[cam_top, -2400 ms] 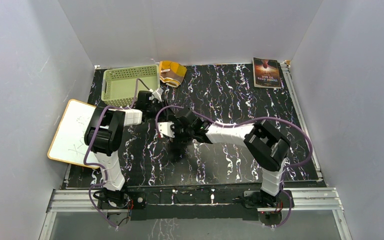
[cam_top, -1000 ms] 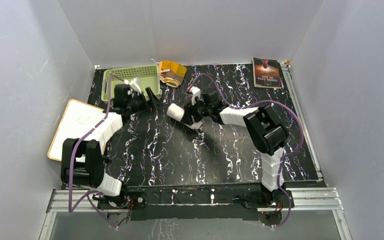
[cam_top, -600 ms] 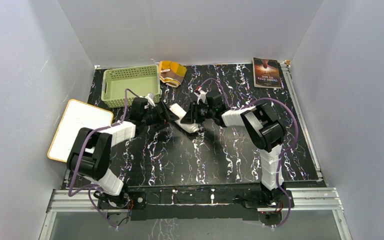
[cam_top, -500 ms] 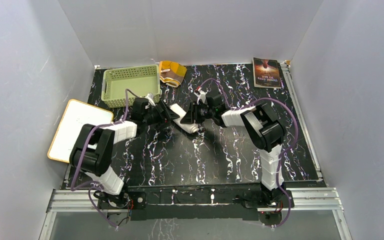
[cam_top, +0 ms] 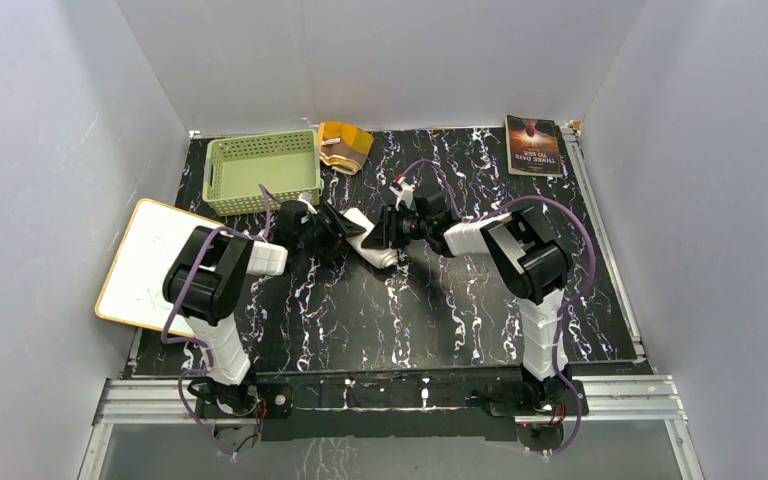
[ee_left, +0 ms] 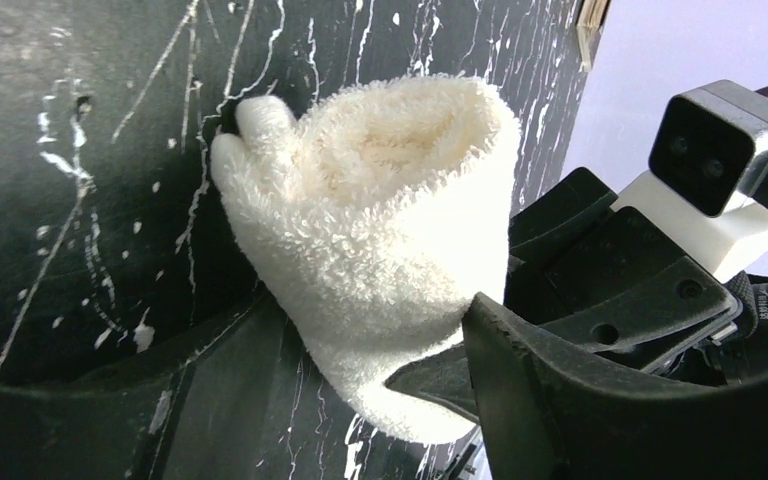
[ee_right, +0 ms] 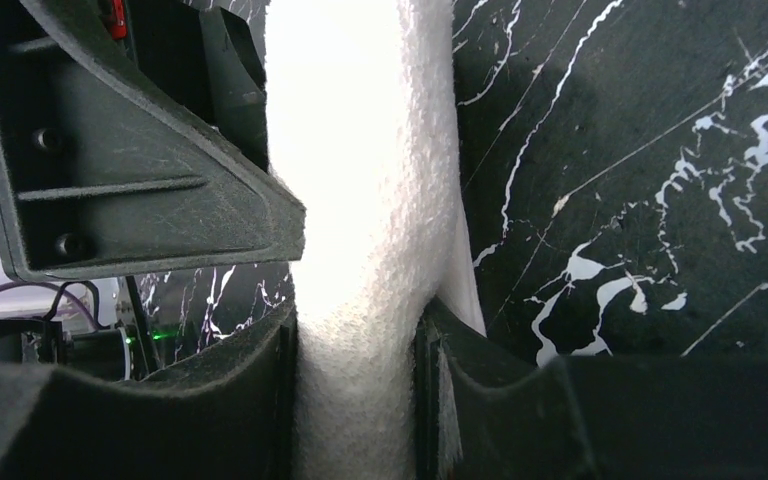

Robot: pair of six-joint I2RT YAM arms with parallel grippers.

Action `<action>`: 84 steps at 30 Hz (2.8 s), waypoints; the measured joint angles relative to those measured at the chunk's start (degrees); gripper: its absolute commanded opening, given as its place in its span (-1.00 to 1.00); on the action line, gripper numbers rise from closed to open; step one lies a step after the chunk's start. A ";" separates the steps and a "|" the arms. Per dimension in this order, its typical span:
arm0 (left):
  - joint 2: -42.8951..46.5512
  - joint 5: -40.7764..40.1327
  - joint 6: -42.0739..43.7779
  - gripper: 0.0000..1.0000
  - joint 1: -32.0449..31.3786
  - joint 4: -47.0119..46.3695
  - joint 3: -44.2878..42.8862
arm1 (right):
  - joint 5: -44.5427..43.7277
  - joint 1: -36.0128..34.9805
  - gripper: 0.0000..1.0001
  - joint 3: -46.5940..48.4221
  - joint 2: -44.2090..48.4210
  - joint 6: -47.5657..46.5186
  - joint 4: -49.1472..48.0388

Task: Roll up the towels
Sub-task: Pick up the towel at the center of the board, then place the towel in the bin.

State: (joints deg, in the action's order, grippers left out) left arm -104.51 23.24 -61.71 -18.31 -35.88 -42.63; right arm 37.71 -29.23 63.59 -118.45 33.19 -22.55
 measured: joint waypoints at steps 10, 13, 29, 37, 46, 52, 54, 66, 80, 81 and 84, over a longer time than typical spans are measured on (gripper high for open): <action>-3.78 0.20 -2.21 -0.22 -0.94 -11.61 1.36 | 1.68 0.17 -0.22 -0.96 -0.70 2.64 -3.80; -5.01 1.03 -2.32 -0.33 -0.96 -15.50 1.70 | 2.36 0.24 0.02 -1.38 -0.74 2.91 -4.90; -1.44 18.38 16.59 -0.72 2.21 -9.27 -11.08 | 8.70 7.48 0.96 -10.01 13.20 1.44 -9.77; 0.28 25.42 25.92 -0.75 8.35 7.91 -25.40 | 5.53 14.71 0.96 -16.44 24.33 -0.20 -9.92; -6.27 34.64 28.74 -0.81 21.55 23.39 -48.70 | 6.25 13.86 0.96 -19.08 29.42 -3.15 -8.33; -20.85 37.48 27.63 -0.78 27.10 30.36 -63.19 | 7.02 13.44 0.96 -21.29 31.06 -3.85 -7.15; -26.47 39.36 24.39 -0.79 27.56 29.00 -66.79 | 7.08 13.18 0.96 -21.77 31.71 -4.37 -6.93; -47.30 44.30 7.43 -0.54 26.82 19.52 -77.11 | 6.62 12.24 0.96 -25.79 36.89 -7.69 -3.58; -49.55 32.61 31.58 0.01 25.16 52.19 -88.59 | 5.88 11.56 0.96 -27.04 38.27 -7.87 -2.49; -49.77 32.00 32.96 0.06 24.87 53.79 -89.20 | 5.81 11.43 0.96 -27.04 38.27 -7.87 -2.47; -49.81 29.64 35.87 0.40 24.28 58.27 -90.84 | 5.66 11.19 0.96 -27.04 38.32 -7.87 -2.40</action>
State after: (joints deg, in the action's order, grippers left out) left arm -154.32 52.88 -25.85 5.98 22.39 -133.47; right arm 43.38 -18.04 36.56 -80.14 25.32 -24.95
